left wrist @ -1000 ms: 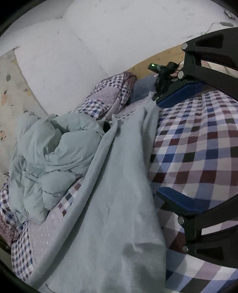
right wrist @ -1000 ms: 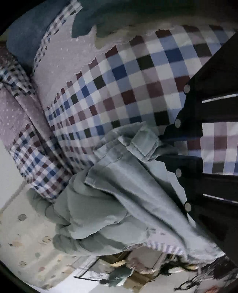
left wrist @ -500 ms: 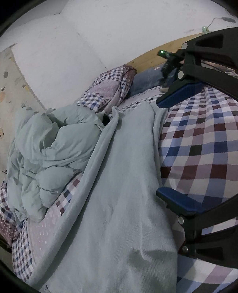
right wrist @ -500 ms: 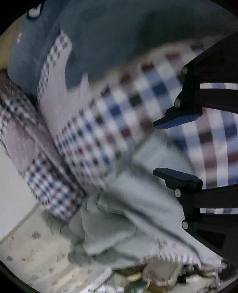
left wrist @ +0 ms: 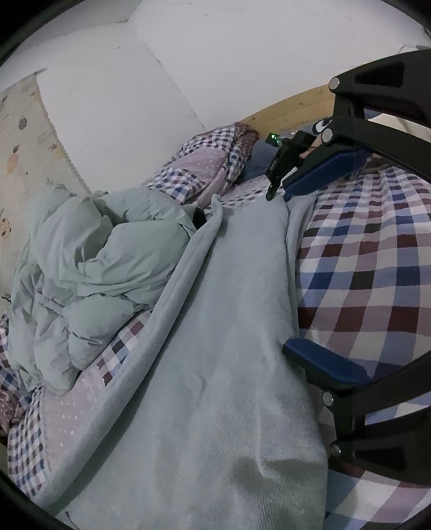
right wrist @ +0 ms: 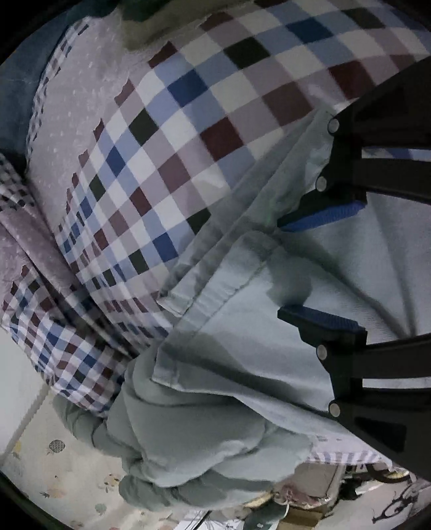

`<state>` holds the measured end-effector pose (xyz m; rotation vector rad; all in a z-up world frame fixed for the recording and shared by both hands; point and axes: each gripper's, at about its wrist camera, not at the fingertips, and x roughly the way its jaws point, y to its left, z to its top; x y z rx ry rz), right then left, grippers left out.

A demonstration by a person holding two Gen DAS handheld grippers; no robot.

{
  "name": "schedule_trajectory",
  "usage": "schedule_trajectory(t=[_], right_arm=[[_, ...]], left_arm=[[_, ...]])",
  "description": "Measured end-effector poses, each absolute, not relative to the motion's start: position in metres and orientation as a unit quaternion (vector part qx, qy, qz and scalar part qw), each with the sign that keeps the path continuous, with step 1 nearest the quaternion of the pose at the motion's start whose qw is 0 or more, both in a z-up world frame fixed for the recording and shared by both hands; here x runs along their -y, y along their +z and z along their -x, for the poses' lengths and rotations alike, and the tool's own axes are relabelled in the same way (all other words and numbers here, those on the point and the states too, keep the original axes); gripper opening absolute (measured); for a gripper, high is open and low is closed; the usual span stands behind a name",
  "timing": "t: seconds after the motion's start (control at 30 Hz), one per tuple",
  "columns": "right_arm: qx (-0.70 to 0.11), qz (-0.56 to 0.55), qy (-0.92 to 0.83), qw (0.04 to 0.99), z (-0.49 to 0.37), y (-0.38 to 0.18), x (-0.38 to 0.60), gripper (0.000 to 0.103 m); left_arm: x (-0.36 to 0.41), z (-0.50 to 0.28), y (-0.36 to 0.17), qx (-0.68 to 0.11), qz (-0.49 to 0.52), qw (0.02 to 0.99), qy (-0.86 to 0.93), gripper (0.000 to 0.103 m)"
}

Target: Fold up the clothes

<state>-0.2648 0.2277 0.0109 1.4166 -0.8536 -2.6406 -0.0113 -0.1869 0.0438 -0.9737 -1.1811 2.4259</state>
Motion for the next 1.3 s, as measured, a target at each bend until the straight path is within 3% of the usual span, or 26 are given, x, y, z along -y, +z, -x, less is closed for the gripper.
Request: schedule_trajectory(t=[0.07,0.2,0.4,0.7,0.87,1.03,1.13,1.2,1.3], right_arm=[[0.250,-0.447,-0.859,0.007,0.264,0.023,-0.220,0.009],[0.245,-0.410,-0.878,0.013,0.241,0.058,-0.220,0.007],[0.246,-0.438,-0.864,-0.015,0.214,0.040,-0.230,0.007],[0.284,-0.410,-0.867,0.000,0.202,0.089,-0.235,0.007],[0.267,-0.440,-0.857,-0.020,0.174,0.063,-0.259,0.007],[0.278,-0.479,-0.832,-0.026,0.178,0.008,-0.268,0.014],[0.279,-0.477,-0.833,-0.034,0.171,0.011,-0.270,0.026],[0.275,-0.476,-0.834,-0.050,0.161,0.017,-0.273,0.041],[0.267,-0.463,-0.845,-0.031,0.137,0.029,-0.259,0.043]], left_arm=[[0.188,0.012,0.043,0.410,0.337,0.136,0.836,0.091],[0.191,0.011,0.044,0.413,0.334,0.136,0.836,0.091],[0.198,0.009,0.047,0.418,0.330,0.140,0.835,0.091],[0.210,0.002,0.053,0.418,0.320,0.139,0.839,0.091],[0.216,0.002,0.052,0.430,0.319,0.136,0.834,0.091],[0.220,0.000,0.054,0.429,0.315,0.135,0.836,0.091],[0.225,-0.002,0.057,0.424,0.311,0.127,0.841,0.091],[0.231,-0.005,0.058,0.428,0.306,0.121,0.842,0.091],[0.244,-0.012,0.061,0.435,0.295,0.111,0.843,0.091]])
